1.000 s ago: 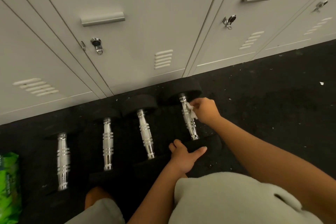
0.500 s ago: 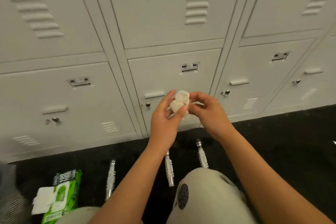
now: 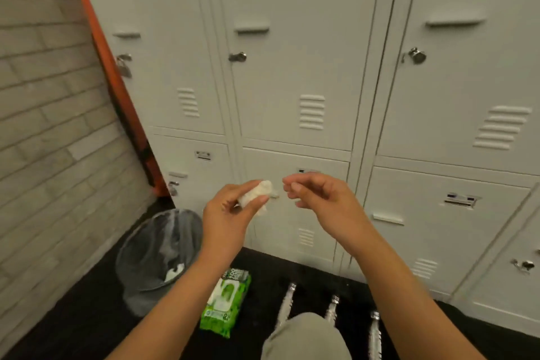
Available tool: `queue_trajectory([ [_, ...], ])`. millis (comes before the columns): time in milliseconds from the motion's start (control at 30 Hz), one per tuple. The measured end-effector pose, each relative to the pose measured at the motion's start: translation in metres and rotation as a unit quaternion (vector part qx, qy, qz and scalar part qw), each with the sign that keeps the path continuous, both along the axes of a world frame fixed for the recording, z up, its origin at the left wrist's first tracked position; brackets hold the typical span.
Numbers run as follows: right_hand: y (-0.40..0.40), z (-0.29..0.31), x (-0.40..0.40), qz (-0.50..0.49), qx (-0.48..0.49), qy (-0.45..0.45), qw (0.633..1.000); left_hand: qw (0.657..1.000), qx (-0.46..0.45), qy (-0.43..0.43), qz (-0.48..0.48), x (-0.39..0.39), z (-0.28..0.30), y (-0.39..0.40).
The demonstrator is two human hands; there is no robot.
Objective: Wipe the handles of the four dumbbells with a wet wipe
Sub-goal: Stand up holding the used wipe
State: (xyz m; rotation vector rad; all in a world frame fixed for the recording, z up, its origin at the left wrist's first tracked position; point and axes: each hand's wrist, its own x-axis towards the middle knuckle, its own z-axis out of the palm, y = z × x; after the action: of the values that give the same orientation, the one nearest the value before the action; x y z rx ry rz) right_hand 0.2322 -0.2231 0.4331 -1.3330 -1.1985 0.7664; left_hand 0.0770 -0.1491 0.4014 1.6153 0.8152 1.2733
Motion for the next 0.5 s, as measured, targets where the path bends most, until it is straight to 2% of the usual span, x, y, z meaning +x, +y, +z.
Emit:
queue_trajectory([
  [67,0.015,0.005,-0.019,0.004,0.008,-0.004,1.0,0.999,-0.013,0.014,0.049,-0.035,-0.006,0.025],
  [167,0.033,0.009,-0.043,0.016,0.013,-0.008,1.0,0.987,-0.062,0.103,0.103,-0.089,-0.03,0.071],
  [267,0.045,0.008,-0.06,0.029,0.012,-0.006,0.999,0.957,-0.109,0.211,0.166,-0.141,-0.065,0.115],
  [333,0.052,0.005,-0.065,0.035,0.013,-0.008,0.999,0.935,-0.137,0.253,0.208,-0.167,-0.086,0.137],
  [500,0.062,0.005,-0.066,0.04,-0.001,-0.018,0.999,0.906,-0.193,0.329,0.183,-0.184,-0.113,0.162],
])
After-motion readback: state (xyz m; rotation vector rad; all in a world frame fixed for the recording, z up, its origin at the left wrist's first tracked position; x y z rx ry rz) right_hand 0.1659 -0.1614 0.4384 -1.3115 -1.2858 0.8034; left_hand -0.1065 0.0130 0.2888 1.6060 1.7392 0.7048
